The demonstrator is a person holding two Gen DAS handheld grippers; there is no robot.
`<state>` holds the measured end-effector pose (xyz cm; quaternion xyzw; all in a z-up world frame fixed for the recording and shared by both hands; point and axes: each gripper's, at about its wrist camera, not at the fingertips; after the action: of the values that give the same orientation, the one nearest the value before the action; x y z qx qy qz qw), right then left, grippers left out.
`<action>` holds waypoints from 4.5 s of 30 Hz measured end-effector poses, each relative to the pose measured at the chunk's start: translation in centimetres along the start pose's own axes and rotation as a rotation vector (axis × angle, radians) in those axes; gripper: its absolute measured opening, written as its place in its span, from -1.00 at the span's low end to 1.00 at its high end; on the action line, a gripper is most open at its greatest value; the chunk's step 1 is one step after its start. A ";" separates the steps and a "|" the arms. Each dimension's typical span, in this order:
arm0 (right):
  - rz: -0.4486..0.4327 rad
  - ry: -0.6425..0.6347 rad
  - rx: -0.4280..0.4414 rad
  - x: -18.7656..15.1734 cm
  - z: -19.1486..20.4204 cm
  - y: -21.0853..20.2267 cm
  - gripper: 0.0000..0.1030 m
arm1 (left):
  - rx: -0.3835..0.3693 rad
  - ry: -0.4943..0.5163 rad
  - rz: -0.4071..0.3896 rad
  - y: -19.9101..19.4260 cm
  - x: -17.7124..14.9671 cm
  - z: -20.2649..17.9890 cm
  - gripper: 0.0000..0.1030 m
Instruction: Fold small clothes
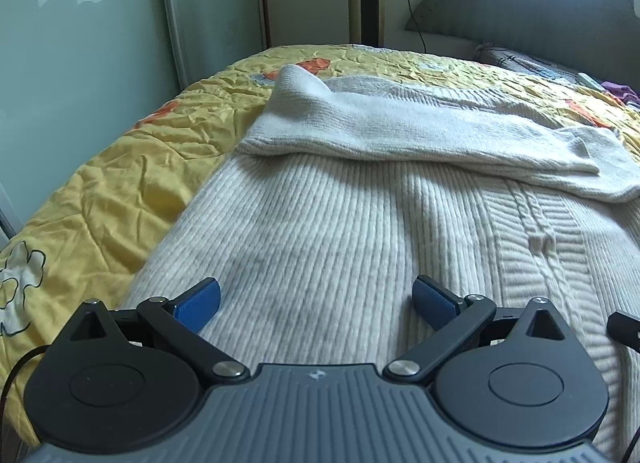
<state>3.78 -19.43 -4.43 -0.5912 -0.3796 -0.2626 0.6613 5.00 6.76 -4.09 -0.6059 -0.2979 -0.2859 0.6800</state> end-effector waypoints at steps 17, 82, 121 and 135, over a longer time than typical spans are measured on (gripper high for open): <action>-0.007 -0.077 -0.016 -1.0 1.1 -0.8 1.00 | 0.016 0.022 0.014 -1.8 -0.8 0.2 1.00; 0.009 0.308 0.162 -5.0 -8.6 -12.3 0.62 | -0.626 -0.287 0.077 -5.8 -7.3 17.2 0.98; -0.022 0.373 0.520 -2.4 -6.4 -12.2 -0.69 | -0.582 -0.195 -0.113 -11.3 -0.7 13.2 -0.83; -0.154 0.246 0.340 3.5 -6.2 -9.2 -0.75 | -0.296 -0.164 -0.111 -7.5 5.5 7.3 -0.84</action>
<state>-0.31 -26.65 3.68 -0.4041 -0.3790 -0.3147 0.7707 2.60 13.14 5.63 -0.7034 -0.3401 -0.3131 0.5400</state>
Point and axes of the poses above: each gripper's, at about its wrist camera, not at the fingertips, and y roughly the way its jaws point, z to its left, x to its top, and after that the axes turned 3 degrees about x, right-handed
